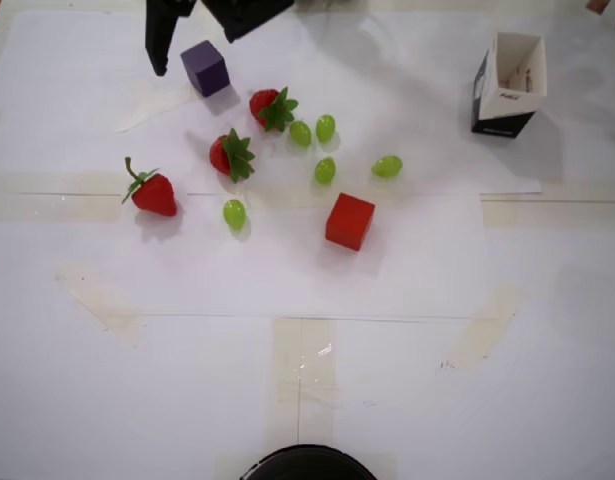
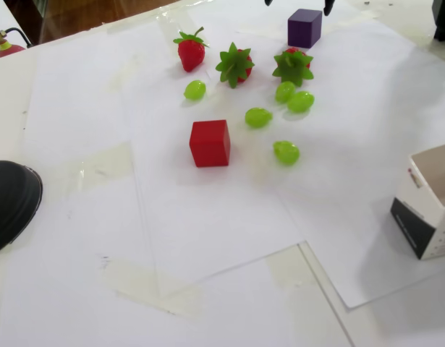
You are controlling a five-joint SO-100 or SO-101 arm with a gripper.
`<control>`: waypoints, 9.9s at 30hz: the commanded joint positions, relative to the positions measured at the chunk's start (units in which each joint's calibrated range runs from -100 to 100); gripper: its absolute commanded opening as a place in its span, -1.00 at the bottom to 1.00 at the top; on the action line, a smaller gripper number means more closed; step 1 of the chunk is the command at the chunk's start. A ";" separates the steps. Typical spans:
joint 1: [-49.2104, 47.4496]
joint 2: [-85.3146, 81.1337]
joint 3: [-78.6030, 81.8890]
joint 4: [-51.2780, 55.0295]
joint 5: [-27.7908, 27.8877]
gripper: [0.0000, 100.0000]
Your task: Put the purple cube on top of the red cube
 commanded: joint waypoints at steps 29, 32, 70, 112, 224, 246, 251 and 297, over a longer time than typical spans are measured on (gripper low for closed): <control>0.25 1.90 10.53 -13.20 -0.49 -0.30; 0.25 1.90 10.71 -13.52 -0.98 -0.37; -3.94 -1.28 -4.47 -6.99 1.27 -0.74; -32.62 17.72 -48.38 -1.92 -26.76 -0.71; -38.87 40.59 -88.83 27.98 -30.62 -0.17; -28.35 -29.31 -9.74 21.44 -30.96 -0.81; -27.76 -38.60 2.17 18.99 -31.36 -1.00; -31.88 -85.46 62.71 0.61 -36.97 -1.00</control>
